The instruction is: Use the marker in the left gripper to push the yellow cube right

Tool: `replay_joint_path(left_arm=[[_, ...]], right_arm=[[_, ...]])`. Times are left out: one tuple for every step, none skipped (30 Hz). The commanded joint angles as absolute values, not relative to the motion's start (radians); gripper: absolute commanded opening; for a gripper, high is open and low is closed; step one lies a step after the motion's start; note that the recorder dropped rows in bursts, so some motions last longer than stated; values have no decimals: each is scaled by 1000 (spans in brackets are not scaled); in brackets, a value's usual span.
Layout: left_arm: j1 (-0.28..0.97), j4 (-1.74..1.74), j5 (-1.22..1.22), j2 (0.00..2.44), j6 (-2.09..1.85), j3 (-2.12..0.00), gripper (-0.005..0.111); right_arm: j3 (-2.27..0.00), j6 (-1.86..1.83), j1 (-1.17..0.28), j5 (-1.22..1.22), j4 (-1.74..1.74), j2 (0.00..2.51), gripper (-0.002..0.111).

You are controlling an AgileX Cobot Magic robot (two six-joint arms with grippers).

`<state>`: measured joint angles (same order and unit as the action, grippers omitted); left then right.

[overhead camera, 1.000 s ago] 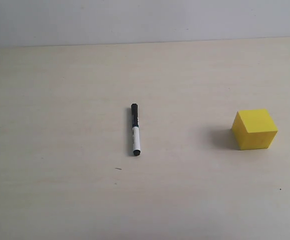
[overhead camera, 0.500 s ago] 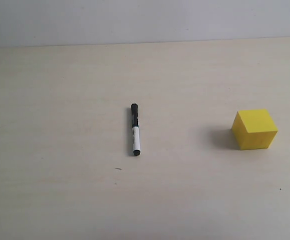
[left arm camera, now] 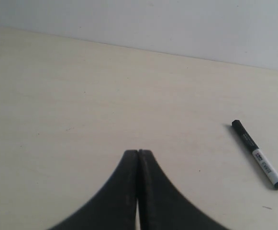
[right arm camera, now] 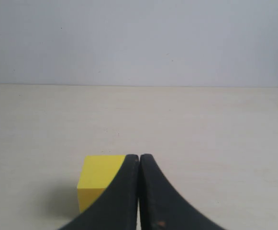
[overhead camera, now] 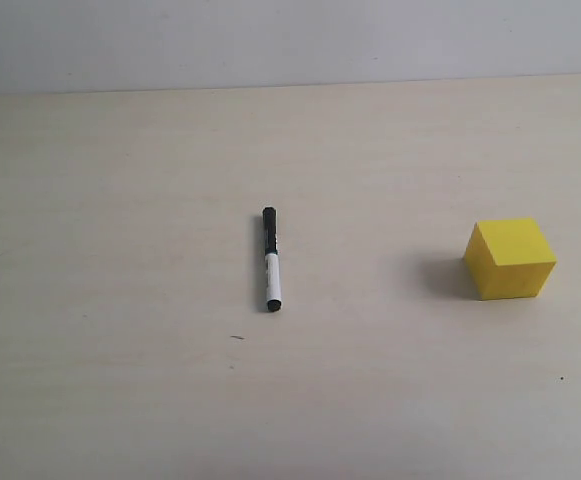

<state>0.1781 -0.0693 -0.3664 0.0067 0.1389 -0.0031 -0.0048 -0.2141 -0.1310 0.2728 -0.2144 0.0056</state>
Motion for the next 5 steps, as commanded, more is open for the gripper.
replay_joint_path(left_arm=[[177,-66,-363,0,135,0,0],[177,-66,-363,0,135,0,0],[177,-66,-363,0,135,0,0],[177,-66,-363,0,135,0,0],[177,-66,-363,0,135,0,0]], right_arm=[[0,-214,-128,268,-212,0,0],[0,-214,-128,268,-212,0,0],[0,-214,-128,268,-212,0,0],[0,-214,-128,268,-212,0,0],[0,-214,-128,268,-212,0,0]])
